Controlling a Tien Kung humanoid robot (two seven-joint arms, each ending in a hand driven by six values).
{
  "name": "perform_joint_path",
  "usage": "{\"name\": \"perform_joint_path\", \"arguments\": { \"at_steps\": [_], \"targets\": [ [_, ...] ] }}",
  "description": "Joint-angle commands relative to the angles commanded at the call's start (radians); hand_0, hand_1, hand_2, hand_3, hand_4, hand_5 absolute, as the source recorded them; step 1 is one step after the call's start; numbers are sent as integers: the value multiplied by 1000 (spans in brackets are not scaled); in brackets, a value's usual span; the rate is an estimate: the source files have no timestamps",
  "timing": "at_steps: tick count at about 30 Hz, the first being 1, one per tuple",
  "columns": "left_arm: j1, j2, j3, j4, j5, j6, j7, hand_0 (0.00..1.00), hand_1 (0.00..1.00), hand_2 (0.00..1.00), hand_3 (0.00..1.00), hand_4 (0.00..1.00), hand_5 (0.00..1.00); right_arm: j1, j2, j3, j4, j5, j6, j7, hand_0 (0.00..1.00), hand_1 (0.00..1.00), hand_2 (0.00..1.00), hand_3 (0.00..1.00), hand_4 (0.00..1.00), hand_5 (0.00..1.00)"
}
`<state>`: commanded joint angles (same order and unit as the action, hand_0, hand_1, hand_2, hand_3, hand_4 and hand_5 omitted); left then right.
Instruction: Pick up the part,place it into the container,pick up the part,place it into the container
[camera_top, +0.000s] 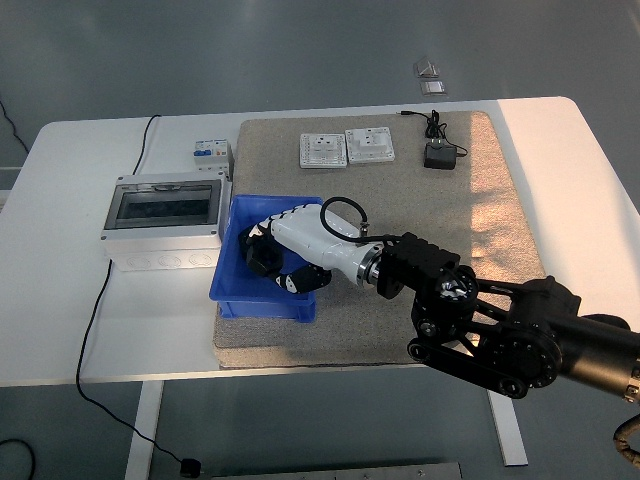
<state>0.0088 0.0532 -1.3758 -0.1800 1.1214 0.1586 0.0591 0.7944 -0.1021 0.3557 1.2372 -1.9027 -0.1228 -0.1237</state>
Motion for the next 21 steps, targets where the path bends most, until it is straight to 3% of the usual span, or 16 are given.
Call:
{"name": "perform_joint_path", "arguments": {
  "at_steps": [8,9,14,15,16,20,21],
  "targets": [
    [1,0,-2,0,0,1,2,713,704,677,730,793,693,-14,-3,23,3,8,18,3,897,886,845,766,575,311],
    [1,0,-2,0,0,1,3,713,704,678,730,793,693,-14,-3,24,3,9,20,3,922,885,852,819,732,405],
    [1,1,-3,0,0,0,7,713,704,678,730,793,693,-13,-2,21,5,11,37,-2,922,885,852,819,732,405],
    [1,0,-3,0,1,0,8,713,704,677,729,792,693,-13,-2,19,5,12,40,-3,923,884,864,886,773,445],
    [0,0,-4,0,2,0,9,713,704,677,729,792,693,-12,-2,17,5,14,41,-3,923,884,864,886,773,445],
    [-1,0,-5,0,6,-1,11,713,704,677,729,792,693,-21,-6,36,3,37,-2,21,923,884,864,886,773,445],
    [-1,0,-5,0,6,-1,12,713,704,678,729,791,694,-27,-9,49,3,50,-22,30,896,878,872,915,702,398]
  ]
}}
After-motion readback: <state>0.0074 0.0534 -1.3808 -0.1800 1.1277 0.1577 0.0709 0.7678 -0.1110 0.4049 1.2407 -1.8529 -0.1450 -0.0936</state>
